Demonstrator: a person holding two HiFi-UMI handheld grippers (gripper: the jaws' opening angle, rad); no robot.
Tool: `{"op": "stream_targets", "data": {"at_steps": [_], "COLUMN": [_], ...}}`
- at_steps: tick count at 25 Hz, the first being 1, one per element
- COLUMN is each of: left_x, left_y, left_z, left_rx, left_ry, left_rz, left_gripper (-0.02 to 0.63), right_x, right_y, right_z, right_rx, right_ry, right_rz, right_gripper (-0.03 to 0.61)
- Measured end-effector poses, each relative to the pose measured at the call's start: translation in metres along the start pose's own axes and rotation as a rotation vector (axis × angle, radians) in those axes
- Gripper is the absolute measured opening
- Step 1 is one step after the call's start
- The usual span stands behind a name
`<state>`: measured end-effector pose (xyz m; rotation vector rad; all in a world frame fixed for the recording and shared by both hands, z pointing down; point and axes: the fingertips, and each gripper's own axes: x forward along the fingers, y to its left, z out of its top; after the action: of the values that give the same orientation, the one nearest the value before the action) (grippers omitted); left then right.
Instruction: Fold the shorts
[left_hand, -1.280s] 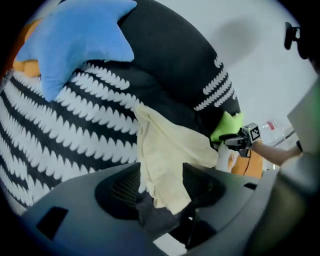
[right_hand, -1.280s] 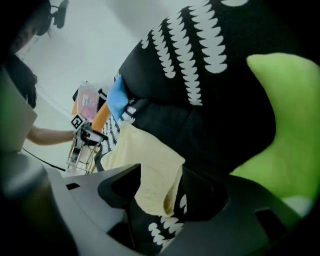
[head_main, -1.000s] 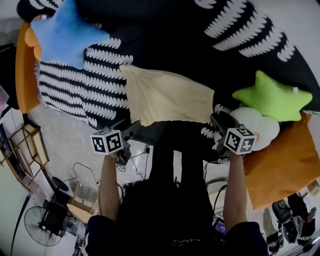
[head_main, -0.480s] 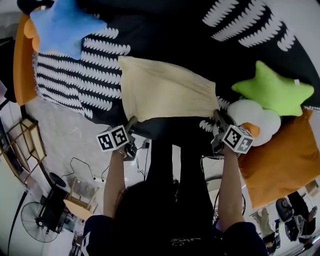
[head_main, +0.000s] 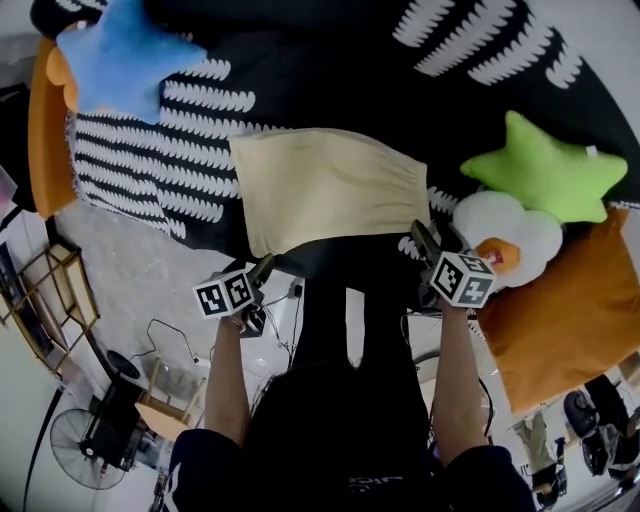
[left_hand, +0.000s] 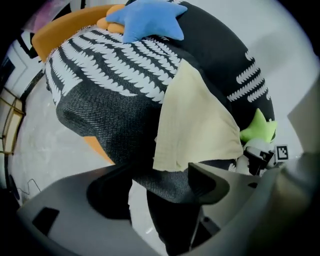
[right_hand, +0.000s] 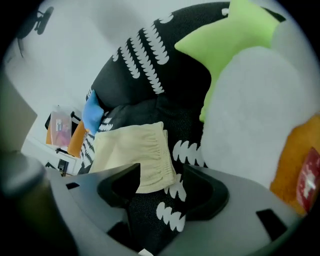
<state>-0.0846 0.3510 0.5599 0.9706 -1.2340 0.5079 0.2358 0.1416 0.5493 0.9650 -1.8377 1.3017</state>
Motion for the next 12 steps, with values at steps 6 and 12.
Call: {"op": "stream_targets", "data": {"at_steps": [6,12], "left_x": [-0.04,-0.039], "left_y": [-0.013,-0.149], "left_z": [0.036,0.119], "left_rx": [0.254,0.633], "left_ry": [-0.032,-0.081], "left_rz": [0.048,-0.191], "left_gripper": [0.347,0.346], "right_x": [-0.012,-0.017], "right_y": [0.014,0.007], "right_z": [-0.006,-0.012], "right_rx": [0.107,0.32], "right_ry": [-0.072,-0.187], "right_rz": [-0.032,-0.018], "right_gripper": [0.256,0.2]}}
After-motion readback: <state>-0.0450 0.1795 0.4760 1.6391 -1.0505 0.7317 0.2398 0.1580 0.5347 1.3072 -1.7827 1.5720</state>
